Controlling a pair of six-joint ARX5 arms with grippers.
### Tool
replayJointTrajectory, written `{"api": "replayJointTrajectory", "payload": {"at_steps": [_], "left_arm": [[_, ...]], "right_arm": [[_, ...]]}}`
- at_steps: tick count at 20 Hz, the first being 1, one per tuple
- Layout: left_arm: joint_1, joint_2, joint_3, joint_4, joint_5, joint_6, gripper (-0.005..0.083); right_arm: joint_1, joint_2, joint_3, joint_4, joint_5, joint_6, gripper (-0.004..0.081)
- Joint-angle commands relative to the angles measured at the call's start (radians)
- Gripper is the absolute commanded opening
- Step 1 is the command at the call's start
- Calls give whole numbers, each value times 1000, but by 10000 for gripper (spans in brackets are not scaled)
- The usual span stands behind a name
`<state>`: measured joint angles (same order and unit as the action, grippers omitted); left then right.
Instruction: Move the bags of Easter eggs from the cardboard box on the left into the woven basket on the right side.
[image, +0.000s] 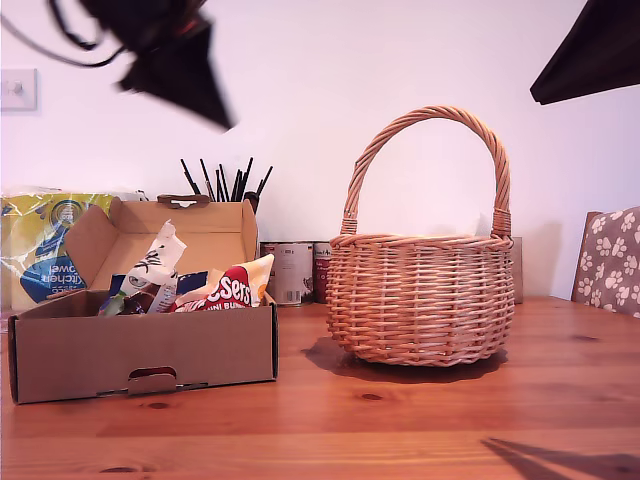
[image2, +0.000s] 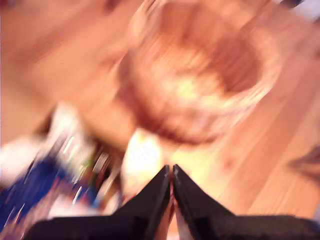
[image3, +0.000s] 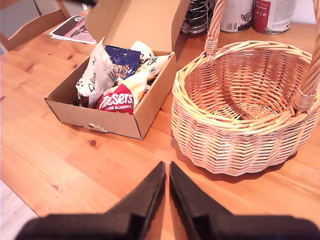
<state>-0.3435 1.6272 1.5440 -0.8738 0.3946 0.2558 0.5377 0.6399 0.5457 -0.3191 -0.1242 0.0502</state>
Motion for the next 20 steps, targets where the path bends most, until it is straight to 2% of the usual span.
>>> {"api": "replayJointTrajectory", "payload": {"at_steps": [1,2,3,5,6,9,14,16,20], "left_arm": [[11,-6,-14,-31,-23,-23,-19],[13,-6,-14,-48,-23,-29,-1],[13,-6,-14,-59,-23,-74,103],[6,-6,-14,-69,-51,-134,579],[-4,-6,-14,-75,-97,-187,767],[-35,-4,-14,-80,-239,-280,778],[-75,16,-14,-73,-402,-380,778],[-76,46,-14,-66,-430,-391,778],[-59,165,-14,-53,-430,-414,778]], "right_arm": [[-5,5,-25,8,0,-4,-5],[-5,5,-25,10,1,-4,-5],[-5,5,-25,14,2,-4,-5],[-5,5,-25,17,3,-4,-5],[-5,5,-25,16,3,-4,-5],[-5,5,-25,15,3,-4,-5],[-5,5,-25,15,3,-5,-5],[-5,5,-25,15,3,-5,-5],[-5,5,-25,14,3,-5,-5]]}}
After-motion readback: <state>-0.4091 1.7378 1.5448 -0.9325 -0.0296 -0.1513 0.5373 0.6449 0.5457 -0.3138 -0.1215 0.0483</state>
